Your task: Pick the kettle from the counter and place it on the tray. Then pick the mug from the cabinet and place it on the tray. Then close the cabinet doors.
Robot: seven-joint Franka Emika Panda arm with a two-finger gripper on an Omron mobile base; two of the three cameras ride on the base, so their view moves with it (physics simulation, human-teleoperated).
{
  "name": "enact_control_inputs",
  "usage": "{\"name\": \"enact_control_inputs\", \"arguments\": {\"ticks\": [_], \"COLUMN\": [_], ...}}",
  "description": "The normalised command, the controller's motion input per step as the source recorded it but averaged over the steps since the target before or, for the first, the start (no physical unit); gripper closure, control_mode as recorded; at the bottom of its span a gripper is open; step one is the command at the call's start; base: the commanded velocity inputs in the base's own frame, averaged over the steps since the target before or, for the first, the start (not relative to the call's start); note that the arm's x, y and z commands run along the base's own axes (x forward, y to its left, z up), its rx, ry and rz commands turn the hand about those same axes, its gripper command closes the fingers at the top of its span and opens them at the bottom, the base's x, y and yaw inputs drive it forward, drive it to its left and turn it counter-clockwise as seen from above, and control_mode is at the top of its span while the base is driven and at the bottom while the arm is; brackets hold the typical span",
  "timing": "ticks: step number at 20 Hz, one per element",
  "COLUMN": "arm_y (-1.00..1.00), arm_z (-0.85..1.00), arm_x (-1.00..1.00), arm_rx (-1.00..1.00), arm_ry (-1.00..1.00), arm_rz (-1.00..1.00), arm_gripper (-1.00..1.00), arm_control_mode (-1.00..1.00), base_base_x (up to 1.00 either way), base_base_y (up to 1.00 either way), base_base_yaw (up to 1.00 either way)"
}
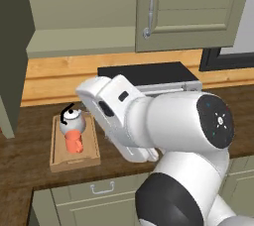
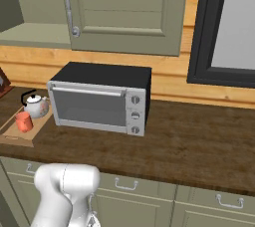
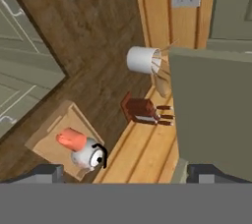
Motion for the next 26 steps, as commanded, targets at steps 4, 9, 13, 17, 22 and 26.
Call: {"name": "enact_control_inputs", "arguments": {"ticks": [4,9,13,17,22,26], "arm_y": [0.74,0.69,0.52,0.61,0.58,0.53], "arm_z": [0.12,0.03,0.0,0.0,0.0,0.0], "arm_x": [-0.05,-0.15,-0.28,-0.29,-0.11,0.25], "arm_rx": [0.05,0.1,0.09,0.05,0.13,0.13], "arm_ry": [0.01,0.03,0.02,0.0,0.0,0.0], "arm_rz": [0.09,0.2,0.18,0.06,0.0,-0.06], "arm_gripper": [-1.0,-1.0,-1.0,-1.0,-1.0,-1.0], "arm_control_mode": [-1.0,-1.0,-1.0,-1.0,-1.0,-1.0], "base_base_x": [0.0,0.0,0.0,0.0,0.0,0.0], "base_base_y": [0.0,0.0,0.0,0.0,0.0,0.0], "base_base_yaw": [0.0,0.0,0.0,0.0,0.0,0.0]}}
